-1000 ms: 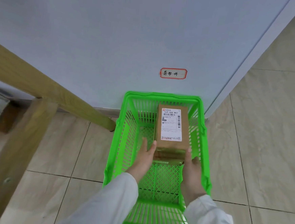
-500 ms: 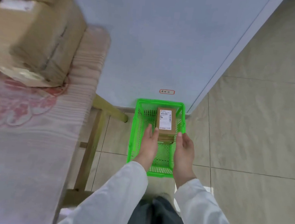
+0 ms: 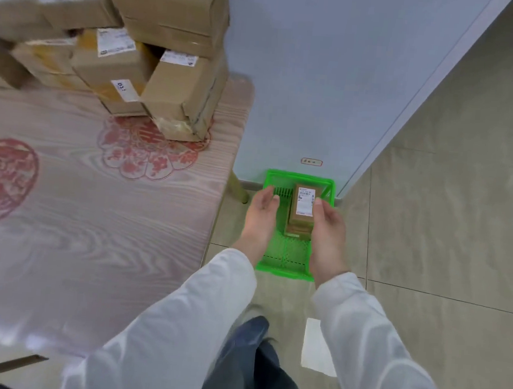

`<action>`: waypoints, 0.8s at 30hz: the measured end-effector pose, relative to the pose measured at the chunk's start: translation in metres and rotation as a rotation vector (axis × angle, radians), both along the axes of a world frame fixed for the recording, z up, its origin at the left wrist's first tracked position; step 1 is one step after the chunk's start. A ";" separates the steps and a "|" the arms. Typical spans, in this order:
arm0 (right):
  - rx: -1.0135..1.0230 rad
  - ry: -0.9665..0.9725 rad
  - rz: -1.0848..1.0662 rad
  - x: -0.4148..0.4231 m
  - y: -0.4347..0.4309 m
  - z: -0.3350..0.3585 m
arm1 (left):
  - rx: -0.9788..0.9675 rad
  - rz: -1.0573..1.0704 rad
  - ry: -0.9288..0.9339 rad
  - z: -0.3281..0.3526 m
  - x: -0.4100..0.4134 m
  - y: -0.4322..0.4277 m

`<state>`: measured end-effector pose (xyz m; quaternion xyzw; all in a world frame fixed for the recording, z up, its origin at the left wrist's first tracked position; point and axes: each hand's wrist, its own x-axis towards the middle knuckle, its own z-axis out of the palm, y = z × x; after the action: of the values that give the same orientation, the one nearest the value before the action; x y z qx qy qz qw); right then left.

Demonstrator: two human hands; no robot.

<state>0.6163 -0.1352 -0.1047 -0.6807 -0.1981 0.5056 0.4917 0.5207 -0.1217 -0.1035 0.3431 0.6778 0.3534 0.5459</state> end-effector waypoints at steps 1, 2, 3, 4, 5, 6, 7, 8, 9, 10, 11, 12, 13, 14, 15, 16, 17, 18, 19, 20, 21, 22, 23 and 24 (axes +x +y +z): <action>0.011 0.005 0.014 -0.003 -0.005 0.003 | 0.032 0.006 0.028 0.003 -0.005 -0.005; 0.016 0.018 0.026 -0.007 -0.008 0.005 | 0.057 0.016 0.045 0.004 -0.010 -0.007; 0.019 0.029 0.038 -0.011 -0.010 0.010 | 0.070 0.024 0.048 0.007 -0.016 -0.009; 0.018 0.038 0.049 -0.015 -0.013 0.014 | 0.070 0.034 0.045 0.009 -0.021 -0.011; 0.022 0.041 0.060 -0.020 -0.015 0.019 | 0.073 0.044 0.046 0.012 -0.027 -0.013; 0.025 0.038 0.070 -0.026 -0.017 0.024 | 0.070 0.053 0.048 0.017 -0.033 -0.015; 0.030 0.031 0.084 -0.032 -0.018 0.029 | 0.074 0.056 0.051 0.022 -0.039 -0.017; 0.036 0.024 0.098 -0.040 -0.018 0.034 | 0.083 0.060 0.050 0.027 -0.045 -0.018; 0.050 0.016 0.108 -0.049 -0.019 0.039 | 0.095 0.060 0.046 0.032 -0.053 -0.020; 0.062 0.015 0.115 -0.056 -0.019 0.042 | 0.098 0.059 0.043 0.035 -0.059 -0.021; 0.071 0.015 0.122 -0.065 -0.020 0.045 | 0.097 0.063 0.036 0.038 -0.067 -0.023; 0.073 0.015 0.131 -0.073 -0.022 0.047 | 0.093 0.070 0.027 0.041 -0.075 -0.026; 0.073 0.018 0.139 -0.082 -0.023 0.049 | 0.098 0.073 0.020 0.045 -0.083 -0.028; 0.067 0.023 0.142 -0.092 -0.024 0.051 | 0.103 0.070 0.016 0.047 -0.093 -0.029; 0.067 0.019 0.138 -0.103 -0.025 0.053 | 0.110 0.067 0.012 0.050 -0.104 -0.030; 0.066 0.014 0.133 -0.116 -0.026 0.055 | 0.107 0.069 -0.006 0.052 -0.118 -0.031; 0.066 0.010 0.124 -0.129 -0.026 0.056 | 0.107 0.073 -0.021 0.054 -0.132 -0.032; 0.065 0.009 0.116 -0.143 -0.026 0.056 | 0.107 0.077 -0.030 0.056 -0.148 -0.033; 0.064 0.001 0.107 -0.156 -0.025 0.058 | 0.113 0.075 -0.032 0.058 -0.163 -0.034; 0.055 -0.001 0.103 -0.172 -0.024 0.059 | 0.116 0.071 -0.039 0.060 -0.180 -0.034; 0.051 0.008 0.098 -0.189 -0.024 0.059 | 0.122 0.060 -0.047 0.063 -0.198 -0.035; 0.048 0.019 0.095 -0.206 -0.022 0.059 | 0.125 0.053 -0.056 0.064 -0.216 -0.035; 0.053 0.028 0.098 -0.222 -0.021 0.060 | 0.126 0.050 -0.057 0.067 -0.233 -0.036; 0.056 0.029 0.113 -0.236 -0.021 0.063 | 0.126 0.049 -0.056 0.068 -0.249 -0.036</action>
<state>0.3805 -0.1561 -0.0420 -0.6471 -0.2432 0.5367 0.4838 0.2719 -0.1574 -0.0353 0.3500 0.6470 0.4180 0.5331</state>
